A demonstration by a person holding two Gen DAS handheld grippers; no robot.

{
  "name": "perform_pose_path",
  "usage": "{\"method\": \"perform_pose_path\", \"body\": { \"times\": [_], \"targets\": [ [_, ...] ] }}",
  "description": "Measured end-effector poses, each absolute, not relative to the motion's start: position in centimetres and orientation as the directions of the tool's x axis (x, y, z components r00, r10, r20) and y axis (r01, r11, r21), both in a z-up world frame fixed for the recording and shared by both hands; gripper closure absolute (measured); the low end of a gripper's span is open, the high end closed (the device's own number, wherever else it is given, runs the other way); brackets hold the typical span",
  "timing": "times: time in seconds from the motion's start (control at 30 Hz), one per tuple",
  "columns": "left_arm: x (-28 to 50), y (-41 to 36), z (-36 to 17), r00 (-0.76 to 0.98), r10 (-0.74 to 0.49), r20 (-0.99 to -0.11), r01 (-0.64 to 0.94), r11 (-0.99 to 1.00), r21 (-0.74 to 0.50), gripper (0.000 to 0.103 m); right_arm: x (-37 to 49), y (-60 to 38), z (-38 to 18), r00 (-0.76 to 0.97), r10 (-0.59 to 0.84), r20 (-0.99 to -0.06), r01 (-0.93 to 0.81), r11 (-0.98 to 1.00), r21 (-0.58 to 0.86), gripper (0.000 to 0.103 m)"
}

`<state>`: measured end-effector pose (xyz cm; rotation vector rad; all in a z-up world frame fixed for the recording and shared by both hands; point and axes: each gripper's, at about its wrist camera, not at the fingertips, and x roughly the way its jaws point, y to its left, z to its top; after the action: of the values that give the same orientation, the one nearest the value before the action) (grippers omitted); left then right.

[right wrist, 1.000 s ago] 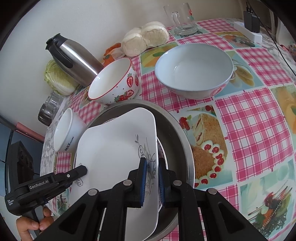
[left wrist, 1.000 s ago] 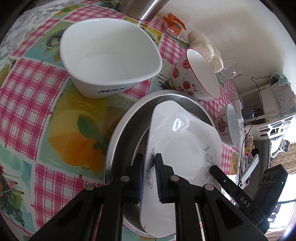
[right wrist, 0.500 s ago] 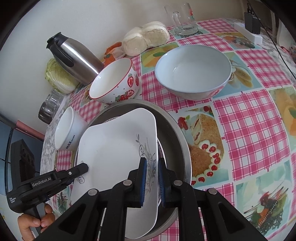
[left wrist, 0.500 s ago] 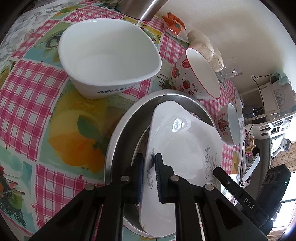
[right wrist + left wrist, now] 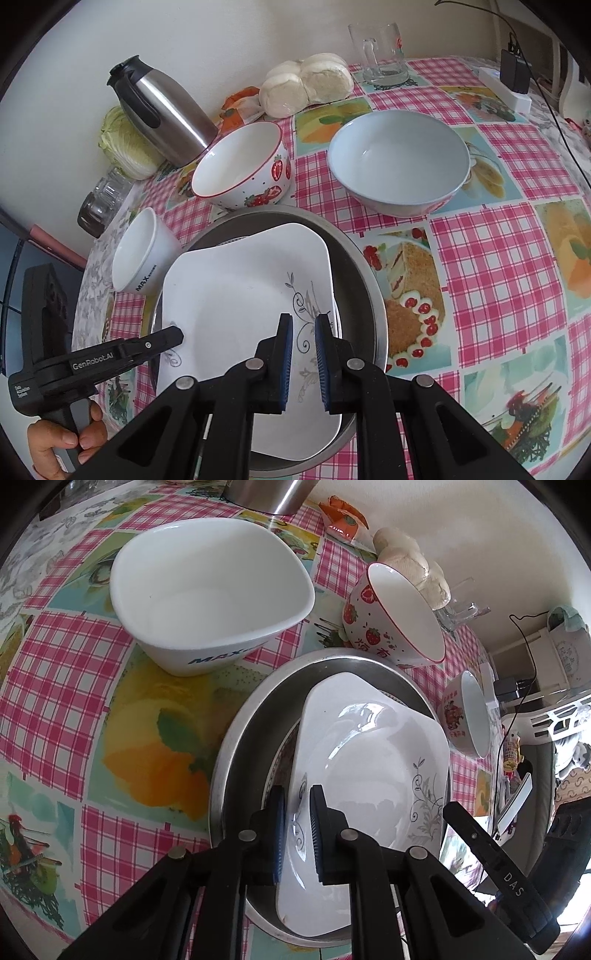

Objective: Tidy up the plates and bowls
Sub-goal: 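Open both tools and release the square plate inside the tray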

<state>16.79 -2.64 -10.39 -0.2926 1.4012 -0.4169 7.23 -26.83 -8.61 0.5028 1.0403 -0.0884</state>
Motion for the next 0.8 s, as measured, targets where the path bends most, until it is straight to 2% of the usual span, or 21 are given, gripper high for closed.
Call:
{"method": "perform_pose_path", "body": {
  "times": [0.17, 0.53, 0.6, 0.67, 0.73, 0.77, 0.8],
  "targets": [
    [16.6, -3.2, -9.7, 0.119, -0.446, -0.887, 0.119, 0.894, -0.433, 0.078, 7.5, -26.9, -8.8, 0.507, 0.163, -0.847, 0.310, 0.882, 0.355, 0.088],
    [16.8, -2.2, -7.1, 0.222, -0.390, -0.894, 0.114, 0.921, -0.373, 0.068, 7.6, -26.6, -9.0, 0.503, 0.169, -0.848, 0.302, 0.884, 0.356, 0.088],
    [16.8, -1.9, -6.7, 0.241, -0.382, -0.892, 0.109, 0.924, -0.366, 0.062, 7.6, -26.5, -8.7, 0.509, 0.170, -0.844, 0.298, 0.885, 0.358, 0.088],
    [17.0, -1.8, -6.1, 0.268, -0.365, -0.892, 0.112, 0.931, -0.347, 0.046, 7.6, -26.3, -8.2, 0.525, 0.167, -0.835, 0.281, 0.891, 0.355, 0.088],
    [17.0, -1.8, -5.6, 0.295, -0.346, -0.891, 0.120, 0.938, -0.325, 0.031, 7.7, -25.8, -7.5, 0.547, 0.153, -0.823, 0.263, 0.902, 0.343, 0.073],
    [17.1, -1.9, -5.4, 0.303, -0.338, -0.891, 0.123, 0.941, -0.315, 0.028, 7.7, -25.6, -7.2, 0.558, 0.145, -0.817, 0.255, 0.907, 0.335, 0.055],
    [17.2, -2.1, -5.3, 0.311, -0.327, -0.892, 0.128, 0.945, -0.301, 0.026, 7.7, -25.4, -6.9, 0.568, 0.135, -0.812, 0.249, 0.912, 0.326, 0.042]
  ]
}}
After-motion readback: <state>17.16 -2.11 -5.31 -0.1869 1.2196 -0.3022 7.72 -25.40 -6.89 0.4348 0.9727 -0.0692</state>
